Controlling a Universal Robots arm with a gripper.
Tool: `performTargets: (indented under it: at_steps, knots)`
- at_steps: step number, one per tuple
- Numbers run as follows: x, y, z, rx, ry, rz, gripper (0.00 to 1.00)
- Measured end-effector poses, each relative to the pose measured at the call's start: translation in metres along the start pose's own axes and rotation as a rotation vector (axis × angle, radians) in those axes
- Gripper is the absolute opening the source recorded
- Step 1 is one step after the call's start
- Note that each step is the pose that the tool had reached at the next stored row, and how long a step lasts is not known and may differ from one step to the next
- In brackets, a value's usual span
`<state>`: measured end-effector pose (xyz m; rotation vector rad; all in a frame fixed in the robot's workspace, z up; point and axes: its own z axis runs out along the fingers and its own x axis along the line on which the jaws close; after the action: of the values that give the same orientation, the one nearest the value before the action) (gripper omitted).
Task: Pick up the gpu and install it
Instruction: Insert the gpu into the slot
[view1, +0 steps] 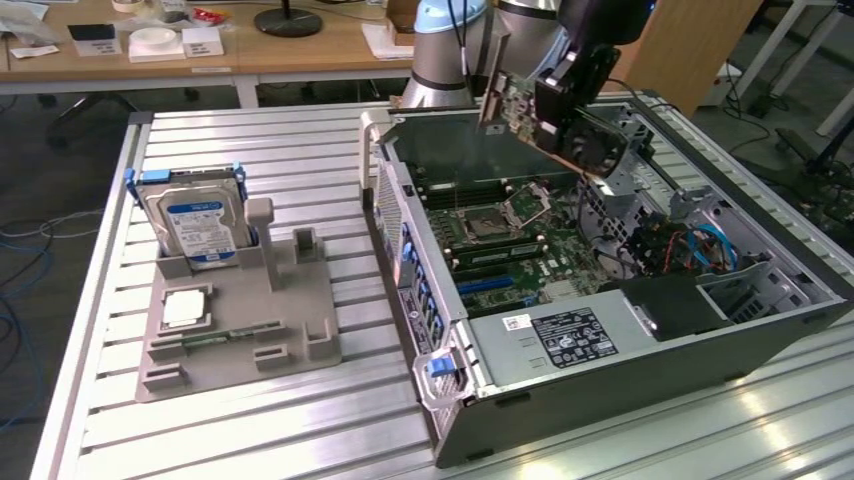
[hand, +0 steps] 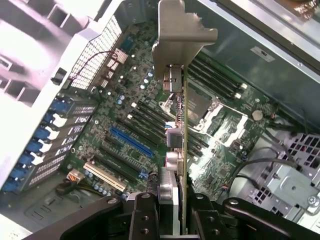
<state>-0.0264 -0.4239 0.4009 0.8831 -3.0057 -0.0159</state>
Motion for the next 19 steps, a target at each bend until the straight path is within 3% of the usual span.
performTargets:
  at_steps: [19]
  knots:
    - [-0.0001,0.0,0.0,0.0011,0.0027,-0.225,0.28]
